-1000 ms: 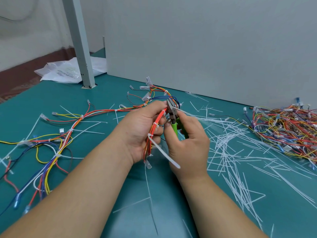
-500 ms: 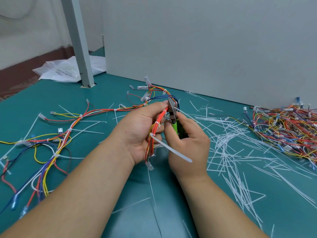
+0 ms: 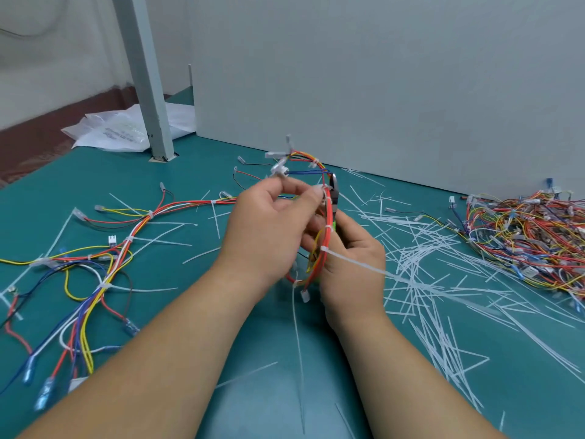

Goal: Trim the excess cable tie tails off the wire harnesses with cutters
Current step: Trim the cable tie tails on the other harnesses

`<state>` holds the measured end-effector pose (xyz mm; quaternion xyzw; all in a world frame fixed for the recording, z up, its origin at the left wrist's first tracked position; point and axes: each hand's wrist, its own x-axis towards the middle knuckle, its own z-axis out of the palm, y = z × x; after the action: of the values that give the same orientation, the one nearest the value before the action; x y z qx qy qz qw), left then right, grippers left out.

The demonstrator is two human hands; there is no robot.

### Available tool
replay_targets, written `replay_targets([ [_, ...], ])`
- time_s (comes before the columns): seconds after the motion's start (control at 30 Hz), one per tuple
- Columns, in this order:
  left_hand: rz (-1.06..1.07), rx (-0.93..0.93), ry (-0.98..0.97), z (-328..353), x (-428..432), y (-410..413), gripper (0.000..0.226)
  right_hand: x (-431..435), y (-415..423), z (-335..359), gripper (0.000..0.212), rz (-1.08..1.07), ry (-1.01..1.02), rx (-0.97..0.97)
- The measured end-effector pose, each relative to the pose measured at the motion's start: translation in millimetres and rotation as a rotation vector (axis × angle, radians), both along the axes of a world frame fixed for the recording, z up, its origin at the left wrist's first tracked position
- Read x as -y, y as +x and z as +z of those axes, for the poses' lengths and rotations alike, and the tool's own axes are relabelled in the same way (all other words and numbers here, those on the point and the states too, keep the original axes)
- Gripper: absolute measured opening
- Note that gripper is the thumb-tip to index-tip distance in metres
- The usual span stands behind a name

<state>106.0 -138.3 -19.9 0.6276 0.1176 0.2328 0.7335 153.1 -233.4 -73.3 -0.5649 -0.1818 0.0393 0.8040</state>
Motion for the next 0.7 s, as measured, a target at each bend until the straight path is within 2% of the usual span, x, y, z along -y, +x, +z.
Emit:
replay_targets([
  [0.1, 0.128, 0.052, 0.189, -6, 4, 0, 0.019, 1, 3, 0, 0.030, -0.006, 0.037, -0.068],
  [0.33, 0.119, 0.095, 0.166, -11, 9, 1, 0.028, 4, 1, -1, 0.017, -0.032, 0.001, -0.021],
  [0.43, 0.144, 0.138, 0.341, -14, 9, 1, 0.039, 4, 0, -1, 0.018, -0.037, -0.028, -0.026],
  [0.5, 0.129, 0.166, 0.503, -16, 8, 0, 0.054, 2, 0, 2, 0.016, 0.002, 0.019, -0.111],
  [0.6, 0.067, 0.170, 0.600, -19, 9, -2, 0.071, 3, 2, 8, 0.014, 0.131, 0.156, -0.268],
  [0.7, 0.051, 0.146, 0.660, -22, 10, -3, 0.080, 6, 3, 9, 0.030, 0.238, 0.217, -0.319],
])
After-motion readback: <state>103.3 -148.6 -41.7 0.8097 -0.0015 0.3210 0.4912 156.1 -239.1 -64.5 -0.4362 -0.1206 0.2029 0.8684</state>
